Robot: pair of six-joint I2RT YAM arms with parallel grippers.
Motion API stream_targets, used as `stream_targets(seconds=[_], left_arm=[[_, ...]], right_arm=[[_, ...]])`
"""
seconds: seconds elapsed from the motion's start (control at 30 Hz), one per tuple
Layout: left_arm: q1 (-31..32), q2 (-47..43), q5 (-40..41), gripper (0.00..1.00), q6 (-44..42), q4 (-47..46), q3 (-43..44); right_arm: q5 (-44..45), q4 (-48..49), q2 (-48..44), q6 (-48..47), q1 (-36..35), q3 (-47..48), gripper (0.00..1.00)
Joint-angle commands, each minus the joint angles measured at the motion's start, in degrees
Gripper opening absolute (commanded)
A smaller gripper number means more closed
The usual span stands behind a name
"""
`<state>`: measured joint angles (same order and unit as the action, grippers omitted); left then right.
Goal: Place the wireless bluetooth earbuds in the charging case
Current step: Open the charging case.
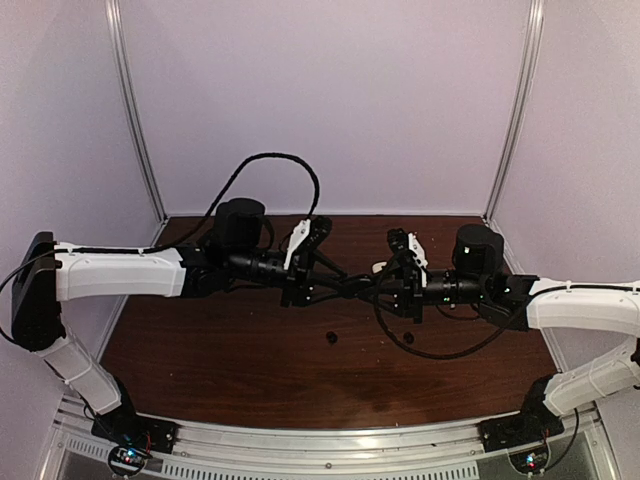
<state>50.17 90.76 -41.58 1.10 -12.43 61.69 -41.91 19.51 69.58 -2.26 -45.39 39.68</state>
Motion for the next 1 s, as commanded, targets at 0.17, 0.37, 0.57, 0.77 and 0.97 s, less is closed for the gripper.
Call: stream_targets(seconds=[0.17,0.37,0.57,0.77,0.97], left_arm=[[-1.7,-1.2,0.1,0.39,2.0,-4.7,0.6],[-1.7,-1.2,0.0,0.38,2.4,-4.8,0.6],[-1.7,-1.1,1.3,0.40,2.4,-4.6,0.4],[-1.7,-1.4,2.9,0.43,2.1,-4.5,0.3],[-1.7,-2.6,1.8,0.49,1.8,-5.1,-0.3]], right_arm=[[-1.5,-0.1,-1.4,-1.1,-0.9,-0.7,0.00],[-1.5,0.0,-1.2,-1.1,-1.0,-0.6,0.00],[-1.6,0.3,-1.5,-1.0,-1.0,-0.8,0.00],[-1.5,0.6,-1.7,-0.7,-1.0,-1.0,0.00],[0.9,2.5,-1.6,1.9,-0.4,-1.9,0.00]])
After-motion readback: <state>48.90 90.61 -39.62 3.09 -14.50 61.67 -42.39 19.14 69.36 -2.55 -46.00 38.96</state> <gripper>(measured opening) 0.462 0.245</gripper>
